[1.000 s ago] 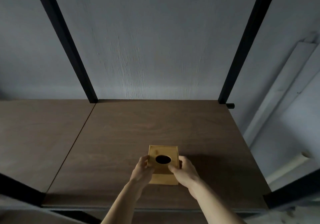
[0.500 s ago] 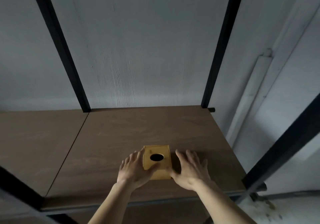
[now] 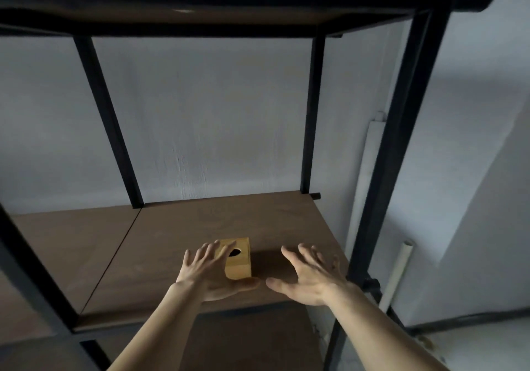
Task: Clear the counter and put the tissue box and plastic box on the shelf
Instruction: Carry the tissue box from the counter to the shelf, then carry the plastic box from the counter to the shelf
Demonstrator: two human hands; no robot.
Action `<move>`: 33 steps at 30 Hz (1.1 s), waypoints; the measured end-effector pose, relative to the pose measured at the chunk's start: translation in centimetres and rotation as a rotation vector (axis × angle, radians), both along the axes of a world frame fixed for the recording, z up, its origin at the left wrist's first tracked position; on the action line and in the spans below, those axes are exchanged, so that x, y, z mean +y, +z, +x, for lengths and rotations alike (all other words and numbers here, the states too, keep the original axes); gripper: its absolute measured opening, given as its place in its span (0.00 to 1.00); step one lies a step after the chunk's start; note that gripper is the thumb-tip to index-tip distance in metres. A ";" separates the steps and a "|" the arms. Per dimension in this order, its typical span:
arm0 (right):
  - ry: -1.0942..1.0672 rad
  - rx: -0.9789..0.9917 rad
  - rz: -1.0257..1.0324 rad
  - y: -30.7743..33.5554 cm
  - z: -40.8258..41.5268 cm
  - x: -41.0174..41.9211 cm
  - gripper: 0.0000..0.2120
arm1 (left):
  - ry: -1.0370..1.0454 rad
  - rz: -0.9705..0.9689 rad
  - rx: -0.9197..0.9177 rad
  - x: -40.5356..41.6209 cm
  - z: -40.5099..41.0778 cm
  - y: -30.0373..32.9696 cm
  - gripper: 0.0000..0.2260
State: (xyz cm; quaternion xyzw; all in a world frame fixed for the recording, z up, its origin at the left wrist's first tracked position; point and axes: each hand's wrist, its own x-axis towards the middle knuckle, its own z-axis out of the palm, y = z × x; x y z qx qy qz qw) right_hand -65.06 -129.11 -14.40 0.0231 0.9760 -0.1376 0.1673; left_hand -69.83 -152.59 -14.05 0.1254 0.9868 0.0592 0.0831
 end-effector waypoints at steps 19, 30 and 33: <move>-0.665 0.070 0.087 8.0 29.9 20.4 0.49 | -0.717 0.094 -0.012 26.0 15.7 7.8 0.55; -1.250 0.099 0.249 11.7 56.1 22.1 0.46 | -1.293 0.155 -0.082 42.3 35.9 9.6 0.52; -1.408 0.093 0.272 12.8 61.9 22.1 0.45 | -1.398 0.191 -0.094 45.2 41.5 10.7 0.54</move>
